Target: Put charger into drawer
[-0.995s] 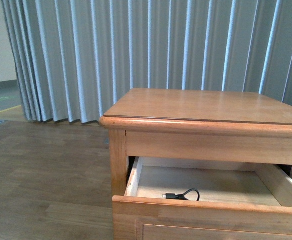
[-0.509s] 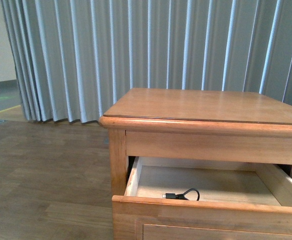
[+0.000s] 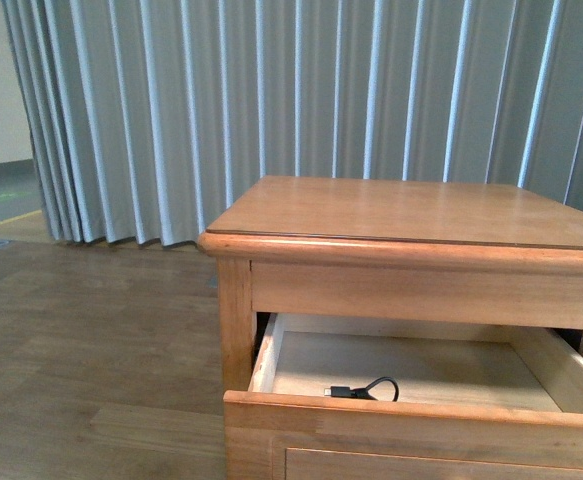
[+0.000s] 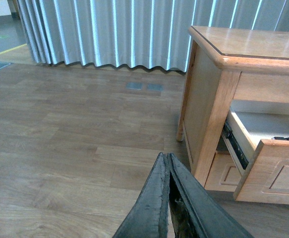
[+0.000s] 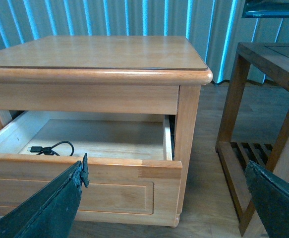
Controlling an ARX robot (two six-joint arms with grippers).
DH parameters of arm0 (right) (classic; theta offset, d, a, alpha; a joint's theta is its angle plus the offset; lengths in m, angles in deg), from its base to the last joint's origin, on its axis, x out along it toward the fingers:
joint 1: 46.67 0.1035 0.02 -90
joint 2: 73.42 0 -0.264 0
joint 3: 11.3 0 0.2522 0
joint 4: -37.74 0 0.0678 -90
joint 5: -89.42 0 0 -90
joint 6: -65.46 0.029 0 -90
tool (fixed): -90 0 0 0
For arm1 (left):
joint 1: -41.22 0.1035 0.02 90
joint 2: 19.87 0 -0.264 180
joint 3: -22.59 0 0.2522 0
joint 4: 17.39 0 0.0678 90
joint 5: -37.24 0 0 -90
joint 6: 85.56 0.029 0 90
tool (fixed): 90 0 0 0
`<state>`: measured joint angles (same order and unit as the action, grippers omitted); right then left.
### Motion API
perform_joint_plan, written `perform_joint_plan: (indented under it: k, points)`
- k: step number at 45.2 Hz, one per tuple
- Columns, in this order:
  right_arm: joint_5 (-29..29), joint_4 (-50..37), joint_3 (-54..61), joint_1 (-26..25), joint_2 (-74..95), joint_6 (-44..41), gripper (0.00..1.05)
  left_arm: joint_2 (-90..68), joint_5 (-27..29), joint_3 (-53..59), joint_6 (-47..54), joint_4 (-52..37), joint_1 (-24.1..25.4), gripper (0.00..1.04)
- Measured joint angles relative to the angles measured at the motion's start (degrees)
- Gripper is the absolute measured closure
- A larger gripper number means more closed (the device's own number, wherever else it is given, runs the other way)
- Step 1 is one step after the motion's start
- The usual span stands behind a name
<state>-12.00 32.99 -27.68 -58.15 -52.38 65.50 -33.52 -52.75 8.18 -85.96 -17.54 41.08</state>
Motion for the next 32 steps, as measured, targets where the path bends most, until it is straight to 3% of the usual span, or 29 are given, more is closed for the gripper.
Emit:
perform_joint_plan:
  k: [11, 17, 32]
  points:
    - [0.0, 0.0, 0.0, 0.0, 0.0, 0.0, 0.08, 3.6, 0.0, 0.0, 0.0, 3.6, 0.0, 1.01]
    - [0.0, 0.0, 0.0, 0.0, 0.0, 0.0, 0.08, 11.6, 0.0, 0.0, 0.0, 13.1, 0.0, 1.01]
    - [0.0, 0.0, 0.0, 0.0, 0.0, 0.0, 0.08, 13.4, 0.0, 0.0, 0.0, 13.9, 0.0, 1.01]
